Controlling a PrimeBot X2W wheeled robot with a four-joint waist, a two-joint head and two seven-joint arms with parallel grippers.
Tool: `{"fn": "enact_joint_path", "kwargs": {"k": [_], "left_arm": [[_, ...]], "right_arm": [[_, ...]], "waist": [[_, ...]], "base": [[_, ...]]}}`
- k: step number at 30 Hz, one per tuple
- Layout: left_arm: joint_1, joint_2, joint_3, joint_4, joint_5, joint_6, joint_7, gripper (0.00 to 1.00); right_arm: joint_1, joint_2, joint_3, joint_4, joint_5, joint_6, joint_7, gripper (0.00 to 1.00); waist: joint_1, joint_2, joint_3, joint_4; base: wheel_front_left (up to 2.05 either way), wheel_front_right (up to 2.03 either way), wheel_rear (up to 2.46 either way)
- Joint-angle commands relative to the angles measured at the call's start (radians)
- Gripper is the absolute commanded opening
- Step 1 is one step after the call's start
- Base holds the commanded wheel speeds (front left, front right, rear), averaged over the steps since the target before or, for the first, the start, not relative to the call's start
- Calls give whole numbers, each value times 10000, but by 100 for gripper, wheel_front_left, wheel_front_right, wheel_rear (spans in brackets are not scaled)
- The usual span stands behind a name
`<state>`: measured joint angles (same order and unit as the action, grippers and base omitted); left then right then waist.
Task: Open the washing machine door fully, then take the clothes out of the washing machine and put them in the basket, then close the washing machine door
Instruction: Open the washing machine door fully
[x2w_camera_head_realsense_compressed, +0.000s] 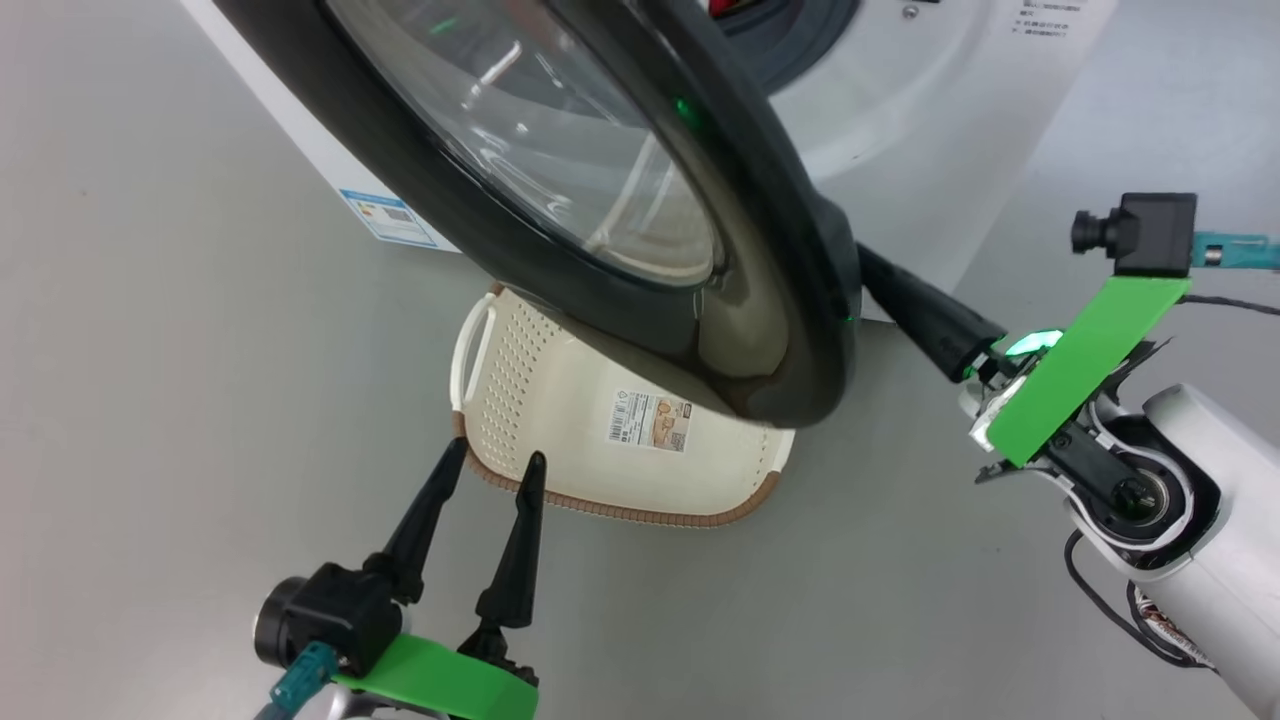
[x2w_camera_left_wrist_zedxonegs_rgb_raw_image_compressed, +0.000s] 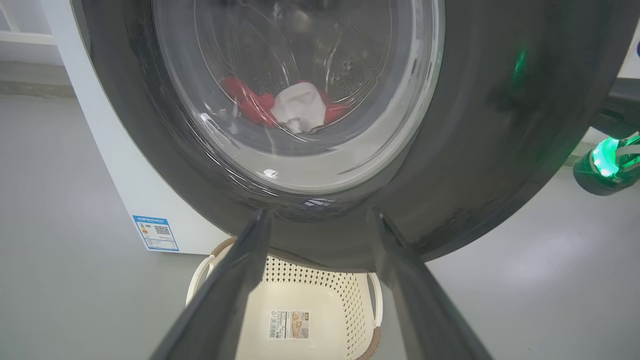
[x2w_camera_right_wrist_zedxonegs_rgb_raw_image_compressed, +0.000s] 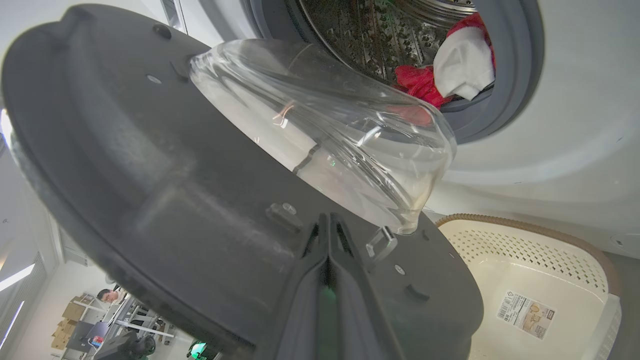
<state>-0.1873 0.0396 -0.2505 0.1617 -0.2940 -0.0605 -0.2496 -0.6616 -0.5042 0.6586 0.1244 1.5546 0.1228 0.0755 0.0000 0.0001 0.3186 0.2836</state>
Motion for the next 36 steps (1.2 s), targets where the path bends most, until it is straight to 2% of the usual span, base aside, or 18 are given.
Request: {"fn": "enact_joint_path", "kwargs": {"k": [1, 9, 24, 36], "left_arm": [[16, 106, 285, -290, -88, 91, -122, 100], [246, 106, 174, -308, -171, 164, -122, 100], [589, 106, -74, -242, -479, 350, -122, 100], [919, 106, -230, -288, -622, 558, -122, 100]], "right_arm": [[224, 87, 166, -411, 78, 79, 111, 0], [586, 133, 461, -628, 381, 79, 690, 0], [924, 354, 882, -742, 202, 79, 994, 0], [1115, 681, 1238, -638, 273, 79, 1382, 0]], "waist": [[0, -1, -106, 105], [0, -1, -385, 459], [0, -1, -757, 1482], [0, -1, -1159, 2592]], "base": [[0, 0, 0], [0, 0, 0], [0, 0, 0], [0, 0, 0]]}}
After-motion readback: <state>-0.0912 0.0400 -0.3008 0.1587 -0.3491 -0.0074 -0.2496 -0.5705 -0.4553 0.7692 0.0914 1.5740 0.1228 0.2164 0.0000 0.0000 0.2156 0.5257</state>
